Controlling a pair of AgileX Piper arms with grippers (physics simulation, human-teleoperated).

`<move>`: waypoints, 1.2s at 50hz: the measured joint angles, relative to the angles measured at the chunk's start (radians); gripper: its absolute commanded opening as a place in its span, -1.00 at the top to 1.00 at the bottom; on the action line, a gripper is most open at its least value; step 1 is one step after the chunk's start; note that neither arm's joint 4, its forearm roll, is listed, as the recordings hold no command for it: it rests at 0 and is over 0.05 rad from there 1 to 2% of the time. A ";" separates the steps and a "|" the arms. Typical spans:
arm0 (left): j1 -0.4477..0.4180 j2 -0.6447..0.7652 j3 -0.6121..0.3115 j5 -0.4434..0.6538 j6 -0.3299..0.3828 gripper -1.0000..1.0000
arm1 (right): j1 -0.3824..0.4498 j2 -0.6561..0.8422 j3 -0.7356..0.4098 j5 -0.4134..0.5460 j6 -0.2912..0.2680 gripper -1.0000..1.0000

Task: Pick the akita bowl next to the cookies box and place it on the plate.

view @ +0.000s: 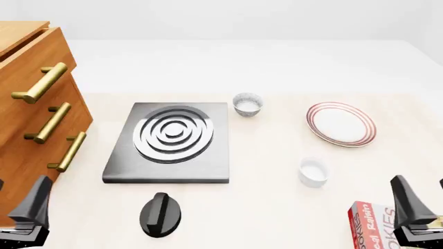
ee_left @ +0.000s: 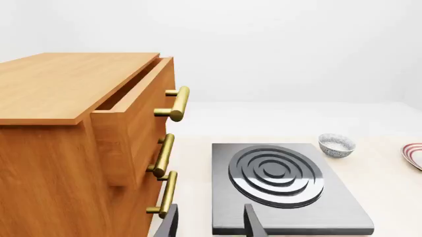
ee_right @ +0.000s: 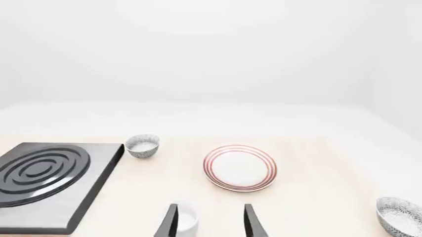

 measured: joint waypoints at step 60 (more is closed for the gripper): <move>0.000 0.000 0.000 0.000 0.000 -1.00 | -0.147 0.393 -0.411 0.397 -0.004 -1.00</move>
